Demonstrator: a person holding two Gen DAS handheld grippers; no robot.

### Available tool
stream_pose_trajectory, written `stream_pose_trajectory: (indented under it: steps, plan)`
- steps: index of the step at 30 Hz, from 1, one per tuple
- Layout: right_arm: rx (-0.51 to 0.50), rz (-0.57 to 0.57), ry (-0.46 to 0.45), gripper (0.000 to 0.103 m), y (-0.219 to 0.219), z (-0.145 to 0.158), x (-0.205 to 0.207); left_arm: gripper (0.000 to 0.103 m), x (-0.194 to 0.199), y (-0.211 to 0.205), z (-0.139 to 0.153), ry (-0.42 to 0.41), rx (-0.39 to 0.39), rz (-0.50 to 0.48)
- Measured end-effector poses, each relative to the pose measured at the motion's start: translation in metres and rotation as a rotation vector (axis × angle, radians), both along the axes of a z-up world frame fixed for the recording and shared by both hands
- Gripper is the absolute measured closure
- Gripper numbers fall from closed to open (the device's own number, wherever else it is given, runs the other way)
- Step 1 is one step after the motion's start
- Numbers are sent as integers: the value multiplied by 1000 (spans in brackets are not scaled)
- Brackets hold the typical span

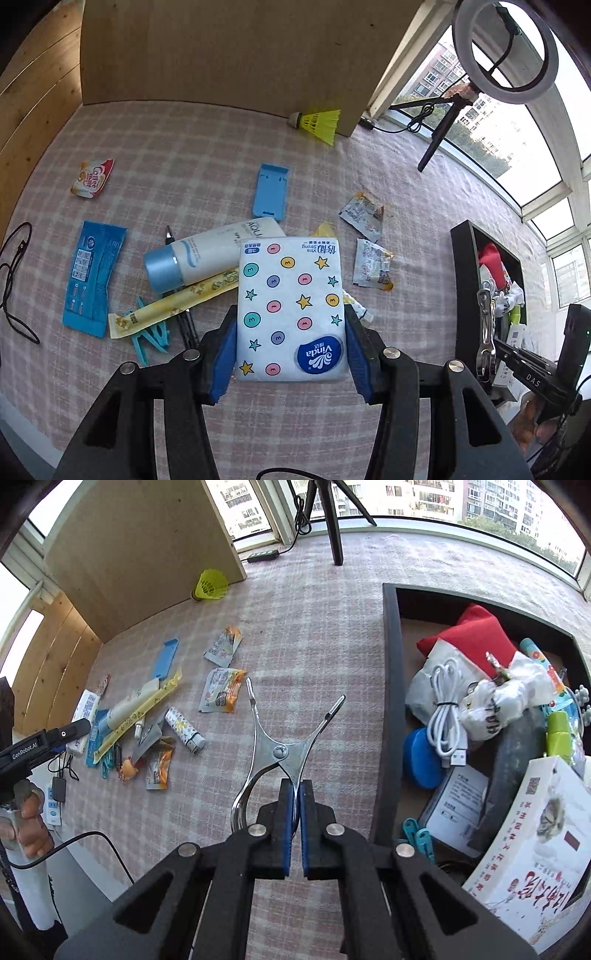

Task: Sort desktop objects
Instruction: 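Grasp the white dotted tissue pack with the left tool while the right tool grasps the metal clip, then carry the tissue pack and metal clip over the black tray and open both tools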

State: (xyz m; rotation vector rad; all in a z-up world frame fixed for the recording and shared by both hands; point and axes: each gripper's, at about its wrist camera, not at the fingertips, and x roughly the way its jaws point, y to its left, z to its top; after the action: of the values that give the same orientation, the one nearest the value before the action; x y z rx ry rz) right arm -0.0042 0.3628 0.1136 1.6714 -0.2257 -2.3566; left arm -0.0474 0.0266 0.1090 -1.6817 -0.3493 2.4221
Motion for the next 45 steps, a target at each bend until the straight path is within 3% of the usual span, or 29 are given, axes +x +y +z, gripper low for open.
stream_pose_trajectory:
  steps: [8, 14, 21, 26, 27, 29, 30, 36, 45]
  plan:
    - [61, -95, 73, 99, 78, 39, -9, 53, -14, 97, 27, 50, 34, -140]
    - [141, -211, 84, 99, 154, 46, -8, 53, -6, 187, 41, 67, 76, -292]
    - [188, -336, 67, 99, 226, 40, -1, 53, 21, 284, 33, 20, 116, -487]
    - [178, -362, 53, 97, 247, 36, -1, 53, 30, 324, 22, -16, 133, -554]
    - [170, -371, 49, 94, 250, 36, -1, 47, 31, 329, 19, -24, 130, -564]
    - [168, -406, 48, 62, 256, 38, -1, 36, 32, 336, 16, -48, 123, -597]
    - [161, -416, 62, 57, 258, 40, 0, 36, 33, 336, 17, -39, 113, -600]
    - [118, -398, 94, 56, 249, 50, 8, 36, 33, 322, 20, 7, 70, -583]
    - [101, -274, 111, 56, 192, 52, -1, 36, 23, 270, 17, 42, 21, -496]
